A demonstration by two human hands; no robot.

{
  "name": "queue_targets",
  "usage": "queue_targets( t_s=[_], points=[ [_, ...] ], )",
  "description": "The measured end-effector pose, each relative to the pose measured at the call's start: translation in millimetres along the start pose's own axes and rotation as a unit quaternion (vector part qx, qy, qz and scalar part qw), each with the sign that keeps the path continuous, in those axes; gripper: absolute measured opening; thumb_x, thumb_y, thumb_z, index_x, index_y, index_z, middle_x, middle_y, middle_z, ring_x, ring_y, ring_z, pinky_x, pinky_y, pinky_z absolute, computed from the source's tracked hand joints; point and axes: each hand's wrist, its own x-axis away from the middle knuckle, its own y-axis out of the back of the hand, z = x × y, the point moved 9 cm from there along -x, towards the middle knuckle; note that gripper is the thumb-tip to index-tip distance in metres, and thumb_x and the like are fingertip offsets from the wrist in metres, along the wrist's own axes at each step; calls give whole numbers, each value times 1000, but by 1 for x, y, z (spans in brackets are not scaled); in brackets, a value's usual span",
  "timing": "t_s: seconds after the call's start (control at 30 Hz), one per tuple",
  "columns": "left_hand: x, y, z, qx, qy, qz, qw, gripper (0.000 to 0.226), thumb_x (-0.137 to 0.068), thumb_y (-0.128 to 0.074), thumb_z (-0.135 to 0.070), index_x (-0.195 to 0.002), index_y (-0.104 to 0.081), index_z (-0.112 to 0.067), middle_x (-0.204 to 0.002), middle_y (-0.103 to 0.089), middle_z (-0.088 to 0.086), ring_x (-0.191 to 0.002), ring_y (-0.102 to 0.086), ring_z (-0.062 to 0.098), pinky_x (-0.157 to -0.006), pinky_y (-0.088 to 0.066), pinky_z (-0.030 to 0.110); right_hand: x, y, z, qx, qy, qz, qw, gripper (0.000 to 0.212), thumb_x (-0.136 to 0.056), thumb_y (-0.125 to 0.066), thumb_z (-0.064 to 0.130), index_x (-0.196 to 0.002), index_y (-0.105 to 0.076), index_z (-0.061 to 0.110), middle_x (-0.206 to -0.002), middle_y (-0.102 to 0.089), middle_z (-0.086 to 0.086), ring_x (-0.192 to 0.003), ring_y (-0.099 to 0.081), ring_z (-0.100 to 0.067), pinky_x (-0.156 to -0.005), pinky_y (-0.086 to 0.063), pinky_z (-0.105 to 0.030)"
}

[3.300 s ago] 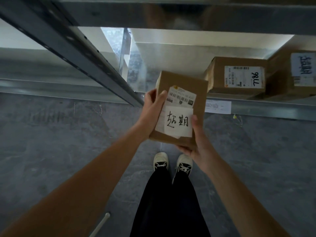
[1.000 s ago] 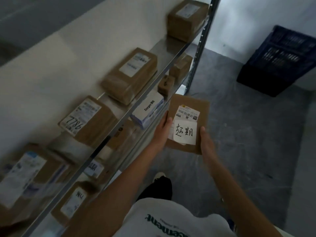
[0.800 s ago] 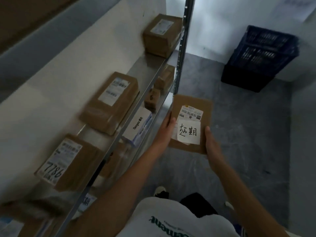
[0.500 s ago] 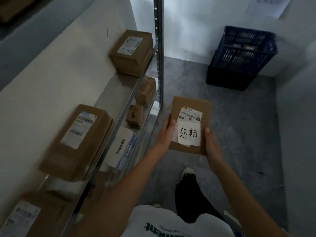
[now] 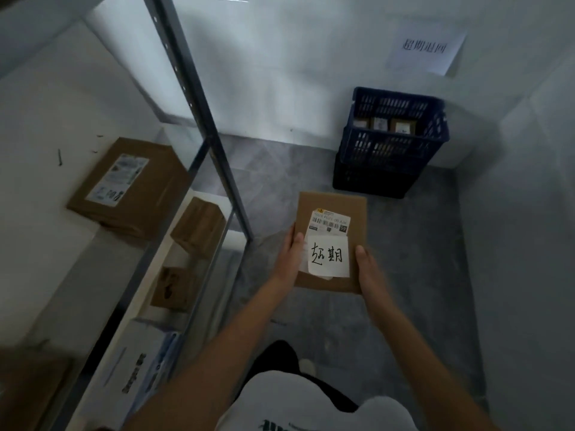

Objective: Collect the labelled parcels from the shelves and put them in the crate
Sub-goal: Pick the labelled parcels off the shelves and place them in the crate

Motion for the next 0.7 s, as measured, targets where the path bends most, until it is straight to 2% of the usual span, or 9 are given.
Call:
queue_targets(
  t_s=[0.03, 0.13, 0.17, 0.27, 0.4, 0.5, 0.6, 0.63, 0.7],
  points=[
    [-14, -10, -5, 3, 4, 8, 1000, 44, -103, -31, -34, -145, -36, -21, -131, -58, 5, -116, -57, 21, -88, -50, 21, -14, 7, 6, -2, -2, -7, 1000, 53, -99, -37, 55, -139, -47, 23, -132, -60, -3, -118, -58, -20, -100, -48, -46],
    [-55, -35, -21, 24, 14, 26, 999, 42, -104, -31, -29, -145, -34, -20, -125, -56, 3, -108, -55, 16, -65, -46, 3, -55, 23, 25, -18, -21, -19, 999, 53, -101, -36, 50, -144, -43, 20, -135, -56, -2, -121, -55, -20, -94, -49, -35],
    [-70, -41, -28, 28, 13, 32, 999, 42, -104, -32, -29, -145, -34, -21, -126, -56, 3, -109, -55, 16, -69, -47, 5, -70, 27, 32, -20, -24, -23, 999, 53, -101, -37, 50, -145, -42, 20, -137, -55, -2, -123, -54, -20, -98, -48, -38],
    [-122, -62, -44, 26, 11, 50, 998, 45, -103, -34, -33, -146, -34, -20, -133, -56, 5, -118, -56, 22, -94, -49, 29, -115, 37, 54, -23, -14, -33, 999, 54, -99, -38, 54, -144, -43, 24, -135, -57, -3, -121, -56, -21, -105, -44, -48],
    [-185, -87, -71, 14, 14, 70, 997, 48, -102, -36, -38, -147, -32, -22, -134, -56, 7, -117, -57, 22, -103, -45, 42, -172, 52, 78, -30, -23, -59, 998, 63, -93, -39, 63, -144, -43, 26, -139, -55, -3, -125, -54, -21, -107, -42, -49],
    [-227, -106, -96, 10, 6, 84, 996, 49, -102, -34, -36, -148, -29, -22, -136, -54, 6, -119, -55, 21, -101, -45, 35, -208, 64, 104, -42, -23, -66, 997, 55, -99, -37, 54, -145, -42, 24, -139, -55, -3, -125, -53, -21, -108, -41, -48],
    [-263, -130, -117, 17, 1, 105, 994, 46, -104, -32, -31, -148, -29, -19, -133, -55, 5, -109, -59, 15, -82, -51, 16, -242, 78, 126, -45, -20, -71, 996, 53, -100, -36, 53, -144, -44, 23, -137, -56, -4, -122, -55, -21, -106, -44, -48],
    [-275, -138, -125, 17, -3, 108, 994, 46, -104, -32, -29, -148, -28, -18, -132, -55, 6, -107, -59, 15, -76, -52, 14, -254, 83, 131, -52, -23, -76, 995, 52, -100, -35, 52, -143, -44, 23, -135, -57, -4, -121, -56, -21, -104, -45, -47],
    [-301, -154, -137, 14, -6, 109, 994, 46, -104, -32, -28, -148, -28, -18, -134, -55, 8, -111, -59, 18, -79, -52, 17, -280, 96, 141, -59, -32, -83, 994, 50, -102, -35, 49, -142, -45, 22, -135, -57, -3, -117, -56, -19, -97, -49, -39]
  ],
)
